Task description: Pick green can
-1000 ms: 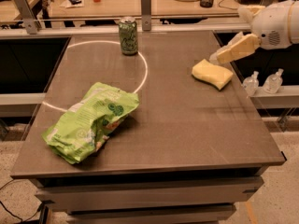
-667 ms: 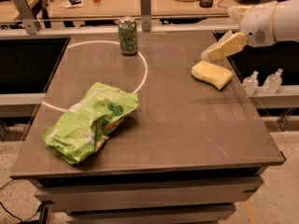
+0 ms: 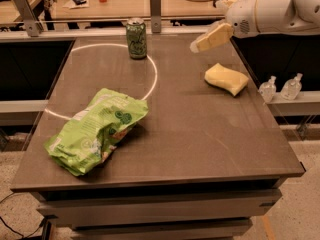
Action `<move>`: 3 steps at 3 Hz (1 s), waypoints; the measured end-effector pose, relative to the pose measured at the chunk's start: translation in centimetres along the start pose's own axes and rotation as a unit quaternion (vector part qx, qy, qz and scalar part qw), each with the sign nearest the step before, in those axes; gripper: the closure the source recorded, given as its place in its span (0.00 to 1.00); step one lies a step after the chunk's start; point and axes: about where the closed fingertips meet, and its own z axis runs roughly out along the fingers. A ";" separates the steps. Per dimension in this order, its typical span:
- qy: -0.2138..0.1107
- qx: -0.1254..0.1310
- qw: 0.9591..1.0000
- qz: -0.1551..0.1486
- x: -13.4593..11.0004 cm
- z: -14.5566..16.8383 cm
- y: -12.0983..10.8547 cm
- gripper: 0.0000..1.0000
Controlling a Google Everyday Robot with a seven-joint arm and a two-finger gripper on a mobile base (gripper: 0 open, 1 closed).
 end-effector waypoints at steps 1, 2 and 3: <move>0.000 0.000 1.000 0.000 0.0 0.0 0.0 0.00; -0.014 -0.019 1.000 0.006 -0.1 1.0 0.7 0.00; -0.013 -0.033 0.999 0.007 -0.2 2.4 1.3 0.00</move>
Offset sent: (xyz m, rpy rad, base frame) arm -0.0017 0.0196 -0.0068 0.0715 0.0256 0.0734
